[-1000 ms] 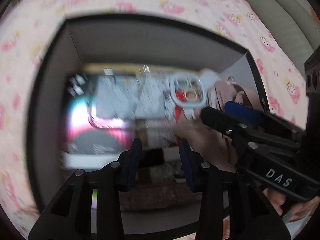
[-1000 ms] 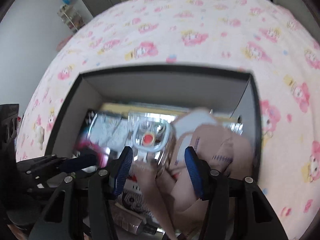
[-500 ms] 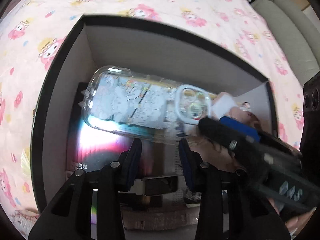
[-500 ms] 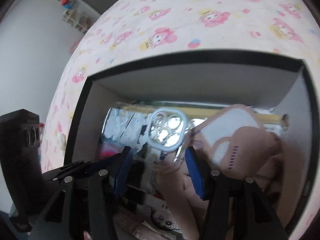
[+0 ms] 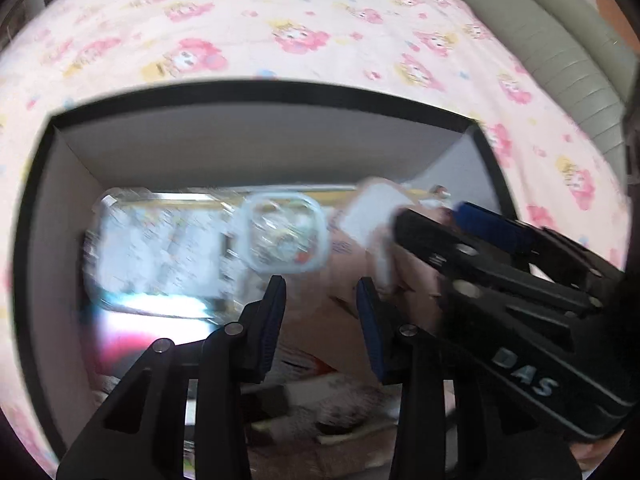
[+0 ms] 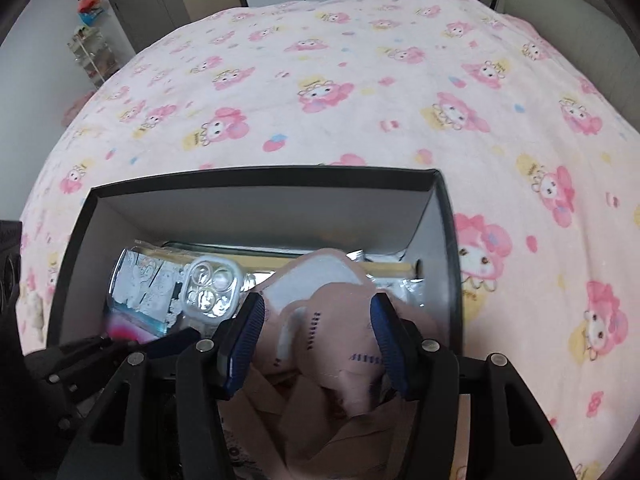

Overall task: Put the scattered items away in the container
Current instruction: 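Lower the phone case into the box and open the left gripper, then withdraw the left gripper from the box toward the white plush keychain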

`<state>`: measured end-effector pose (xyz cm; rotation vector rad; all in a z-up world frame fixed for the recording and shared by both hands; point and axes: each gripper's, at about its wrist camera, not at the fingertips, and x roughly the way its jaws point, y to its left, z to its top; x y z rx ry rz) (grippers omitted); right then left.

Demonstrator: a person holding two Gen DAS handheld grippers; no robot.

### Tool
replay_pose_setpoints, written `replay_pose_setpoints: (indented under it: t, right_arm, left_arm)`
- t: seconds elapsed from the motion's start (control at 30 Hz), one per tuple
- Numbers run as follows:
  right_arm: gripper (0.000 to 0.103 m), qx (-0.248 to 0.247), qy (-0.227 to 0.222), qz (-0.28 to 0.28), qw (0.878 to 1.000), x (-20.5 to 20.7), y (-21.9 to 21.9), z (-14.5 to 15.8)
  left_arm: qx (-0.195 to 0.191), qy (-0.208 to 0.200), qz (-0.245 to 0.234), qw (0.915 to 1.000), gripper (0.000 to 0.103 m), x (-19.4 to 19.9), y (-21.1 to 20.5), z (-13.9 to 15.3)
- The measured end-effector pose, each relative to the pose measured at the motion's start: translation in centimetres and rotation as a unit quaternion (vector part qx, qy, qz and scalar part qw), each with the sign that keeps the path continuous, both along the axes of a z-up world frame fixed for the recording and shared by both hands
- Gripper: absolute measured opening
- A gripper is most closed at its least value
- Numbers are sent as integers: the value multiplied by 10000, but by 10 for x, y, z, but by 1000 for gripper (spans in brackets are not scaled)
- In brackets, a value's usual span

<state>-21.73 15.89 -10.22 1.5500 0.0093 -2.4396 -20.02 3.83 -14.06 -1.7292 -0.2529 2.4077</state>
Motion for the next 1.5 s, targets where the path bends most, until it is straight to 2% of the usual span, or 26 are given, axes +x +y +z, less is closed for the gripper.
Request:
replay_pose_setpoints:
  t: [0.1,0.23,0.33,0.47,0.53,0.63,0.73,0.87,0.97,1.1,1.2,1.33,1.5]
  right_arm:
    - [52,-42,23,-49,10000,-2,0,0]
    - [52,107,71,27,9999,-1,-4,-3]
    - [51,210,57,176,9996,1,-11,-5]
    - [53,374,99,411,9984,8,-23,-8]
    - [53,319,1,528,9981,9,-29,-12]
    - [53,312,-153,670,9971,11,-38,-21]
    - [54,392,-213,836,9955,12,-48,-30]
    - [54,180,-358,872,9954,6,-45,-31]
    - [54,5,-477,813,9955,0,-42,-33]
    - [54,-81,-538,794,9954,-4,-42,-35]
    - [54,-95,-483,805,9955,-3,-42,-31]
    - [54,118,-241,756,9968,8,-40,-20]
    - [54,-281,-95,587,9978,28,-26,4]
  left_arm:
    - [-194,-27,162,9997,37,-8,-16,-2]
    - [149,-44,397,9991,37,-2,-40,6]
    - [288,-36,493,9984,38,18,-55,13]
    - [-44,-351,625,9974,38,35,-62,7]
    - [-41,-401,612,9973,38,38,-66,5]
    - [-175,-516,741,9958,38,31,-73,-4]
    - [-117,-499,792,9955,38,23,-79,-9]
    - [-15,-478,871,9951,39,12,-84,-8]
    - [-31,-430,822,9957,45,6,-82,-7]
    - [30,-462,890,9950,46,2,-82,-6]
    - [16,-403,858,9955,46,7,-82,-3]
    - [224,-143,658,9975,47,28,-74,15]
    - [424,365,483,9973,54,55,-63,50]
